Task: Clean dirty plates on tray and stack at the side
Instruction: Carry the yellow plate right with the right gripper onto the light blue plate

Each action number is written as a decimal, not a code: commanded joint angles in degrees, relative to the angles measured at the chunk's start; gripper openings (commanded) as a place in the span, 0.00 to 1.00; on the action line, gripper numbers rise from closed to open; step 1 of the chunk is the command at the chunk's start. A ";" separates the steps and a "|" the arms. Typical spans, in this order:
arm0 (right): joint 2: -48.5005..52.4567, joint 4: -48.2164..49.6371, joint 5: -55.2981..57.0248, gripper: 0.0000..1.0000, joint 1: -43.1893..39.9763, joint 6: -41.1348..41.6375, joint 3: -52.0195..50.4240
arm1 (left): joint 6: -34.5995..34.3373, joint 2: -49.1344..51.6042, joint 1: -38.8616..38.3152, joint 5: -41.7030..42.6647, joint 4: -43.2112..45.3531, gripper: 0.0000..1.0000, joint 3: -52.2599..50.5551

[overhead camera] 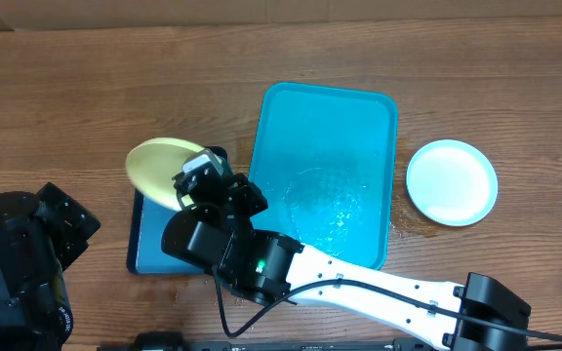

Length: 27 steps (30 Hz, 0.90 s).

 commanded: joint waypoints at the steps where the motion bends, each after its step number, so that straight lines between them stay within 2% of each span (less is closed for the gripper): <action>1: -3.39 0.50 -11.87 0.04 -2.80 10.95 1.22 | -1.16 -0.02 0.26 -1.22 0.15 1.00 0.37; 4: -7.67 0.57 -19.54 0.04 -6.69 13.31 1.22 | -1.16 -0.02 0.26 -1.25 0.15 1.00 0.37; 9: -19.30 -1.68 -34.51 0.04 -17.94 14.56 1.22 | -1.16 -0.02 0.26 -1.25 0.15 1.00 0.37; 13: -27.63 -10.43 -38.56 0.04 -31.17 18.36 1.22 | -1.16 -0.02 0.26 -1.25 0.15 1.00 0.37; 16: -31.30 -21.22 -38.88 0.04 -44.15 19.52 1.20 | -1.16 -0.02 0.28 -1.22 0.15 1.00 0.37; 22: -29.88 -40.70 -42.99 0.04 -69.44 19.61 -0.17 | -1.16 -0.02 0.26 -1.22 0.15 1.00 0.37; 24: -28.30 -43.78 -47.15 0.04 -76.81 19.56 -2.19 | -1.16 -0.02 0.26 -1.22 0.15 1.00 0.37; 27: -25.55 -43.08 -54.93 0.04 -85.64 17.86 -7.19 | -1.16 -0.02 0.26 -1.22 0.15 1.00 0.37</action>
